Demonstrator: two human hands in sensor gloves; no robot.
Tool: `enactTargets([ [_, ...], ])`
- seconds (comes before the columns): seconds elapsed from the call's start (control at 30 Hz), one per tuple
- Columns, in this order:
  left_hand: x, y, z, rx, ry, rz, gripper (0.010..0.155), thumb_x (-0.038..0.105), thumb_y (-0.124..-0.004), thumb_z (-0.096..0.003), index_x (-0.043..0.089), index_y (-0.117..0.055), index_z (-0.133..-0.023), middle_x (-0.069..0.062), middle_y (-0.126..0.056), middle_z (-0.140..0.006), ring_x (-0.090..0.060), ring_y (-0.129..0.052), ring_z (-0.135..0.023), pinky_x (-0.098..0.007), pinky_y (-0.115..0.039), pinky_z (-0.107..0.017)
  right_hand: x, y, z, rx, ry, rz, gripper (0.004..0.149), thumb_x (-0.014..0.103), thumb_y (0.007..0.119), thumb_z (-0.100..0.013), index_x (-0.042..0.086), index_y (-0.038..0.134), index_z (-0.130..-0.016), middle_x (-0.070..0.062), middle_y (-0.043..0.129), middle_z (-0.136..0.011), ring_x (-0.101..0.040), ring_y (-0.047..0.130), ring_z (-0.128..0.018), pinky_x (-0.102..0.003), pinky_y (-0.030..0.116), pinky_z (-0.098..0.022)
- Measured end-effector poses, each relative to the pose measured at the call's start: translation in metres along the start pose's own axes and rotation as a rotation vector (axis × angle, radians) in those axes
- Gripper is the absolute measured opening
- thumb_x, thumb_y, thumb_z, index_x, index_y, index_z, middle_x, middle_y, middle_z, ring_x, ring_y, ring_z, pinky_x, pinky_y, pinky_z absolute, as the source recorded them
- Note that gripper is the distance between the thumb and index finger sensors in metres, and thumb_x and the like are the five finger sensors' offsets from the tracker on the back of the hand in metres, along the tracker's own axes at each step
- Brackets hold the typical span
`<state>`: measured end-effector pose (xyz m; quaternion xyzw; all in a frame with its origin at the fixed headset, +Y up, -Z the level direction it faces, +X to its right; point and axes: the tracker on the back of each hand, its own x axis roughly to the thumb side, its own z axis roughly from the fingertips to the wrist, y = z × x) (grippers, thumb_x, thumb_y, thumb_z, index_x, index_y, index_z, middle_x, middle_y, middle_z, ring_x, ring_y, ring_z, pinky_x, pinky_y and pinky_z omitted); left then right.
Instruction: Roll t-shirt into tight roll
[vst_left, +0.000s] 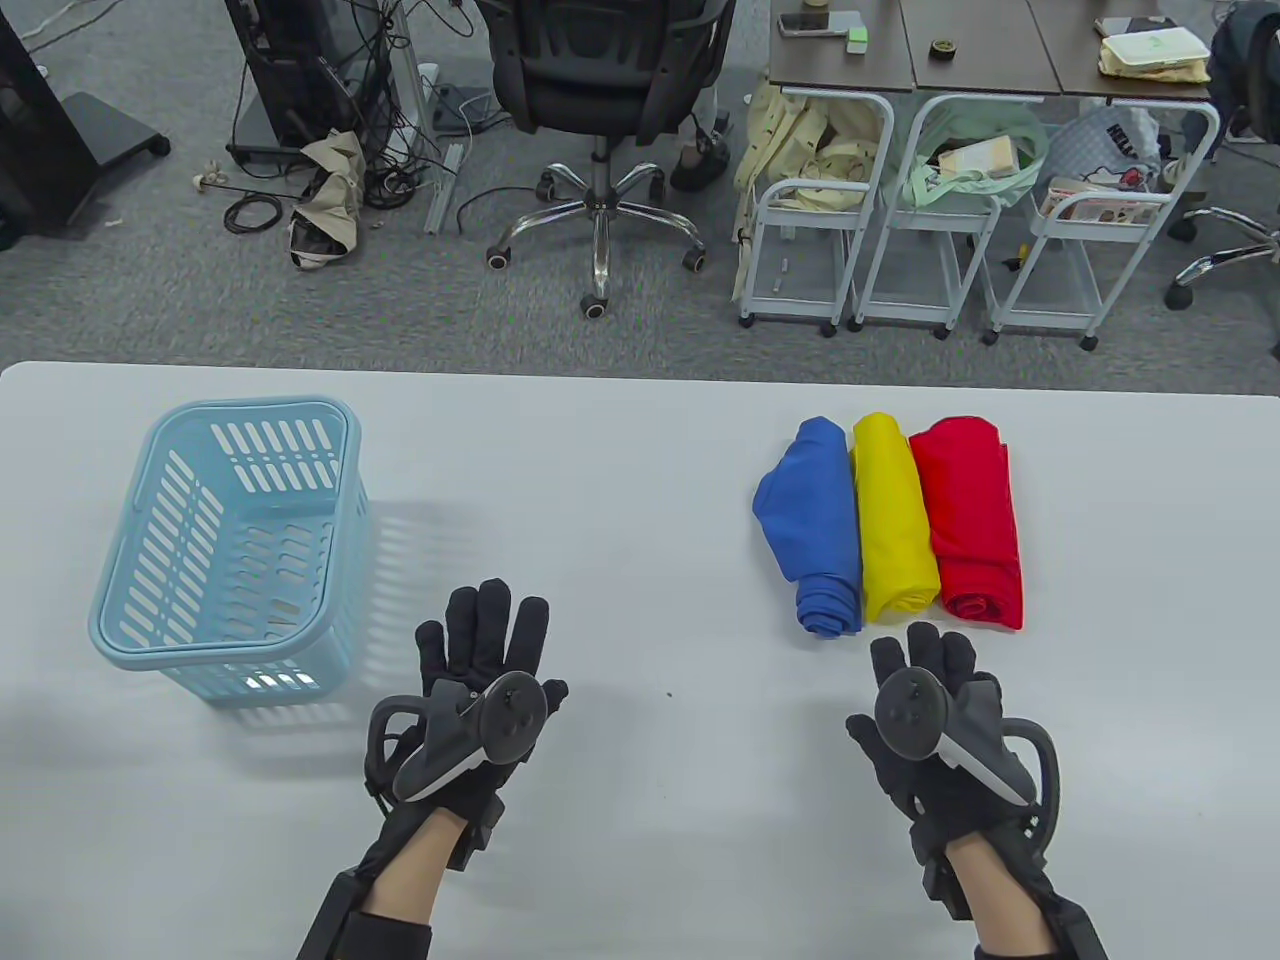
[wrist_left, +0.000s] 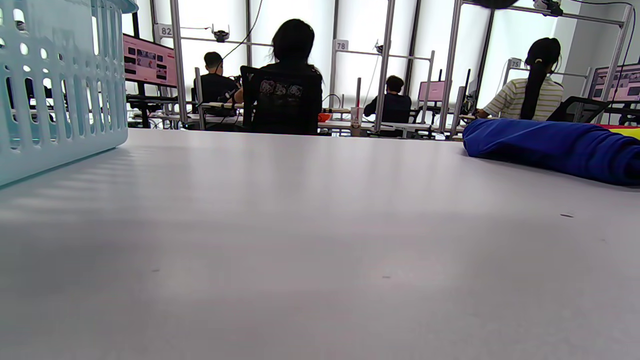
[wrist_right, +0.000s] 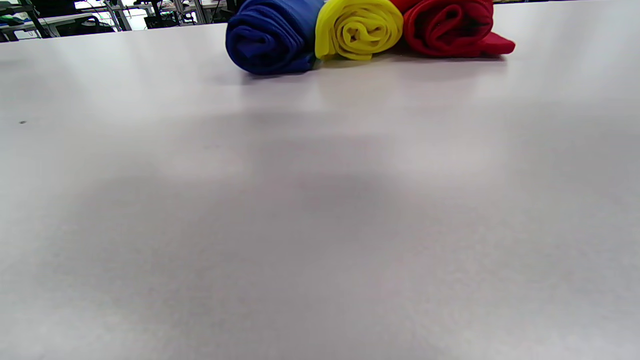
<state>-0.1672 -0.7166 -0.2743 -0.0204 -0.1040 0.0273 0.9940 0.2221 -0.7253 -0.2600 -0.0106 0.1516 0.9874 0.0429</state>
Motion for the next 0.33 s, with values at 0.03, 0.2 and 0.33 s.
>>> enactTargets([
  [0.03,0.0001,0.0,-0.0001,-0.002,-0.001,-0.004,0.074,0.057,-0.041,-0.0575,0.027,-0.007,-0.115,-0.017,-0.001,-0.121,-0.047,-0.01,-0.112,-0.069,-0.019,-0.075,0.0003,-0.0002,0.0003,0.001,-0.002,-0.002,0.078,0.054,0.051,-0.056,0.024,0.005,-0.111,-0.012,-0.009,-0.112,-0.042,-0.01,-0.103,-0.062,0.012,-0.072],
  [0.2,0.0002,-0.0002,-0.0004,-0.007,-0.005,-0.007,0.074,0.058,-0.041,-0.0575,0.027,-0.007,-0.115,-0.018,0.0,-0.121,-0.047,-0.009,-0.111,-0.07,-0.018,-0.074,0.001,0.0005,0.001,0.0,-0.014,-0.007,0.078,0.054,0.051,-0.056,0.023,0.005,-0.111,-0.013,-0.007,-0.112,-0.043,-0.008,-0.103,-0.062,0.013,-0.072],
  [0.33,0.0007,-0.0014,-0.0008,-0.018,-0.007,-0.007,0.074,0.057,-0.041,-0.0576,0.027,-0.007,-0.115,-0.018,0.0,-0.121,-0.047,-0.009,-0.111,-0.07,-0.018,-0.074,0.0008,0.0024,0.0009,0.025,-0.02,0.001,0.079,0.054,0.051,-0.056,0.023,0.005,-0.111,-0.013,-0.007,-0.112,-0.044,-0.007,-0.103,-0.062,0.015,-0.072],
])
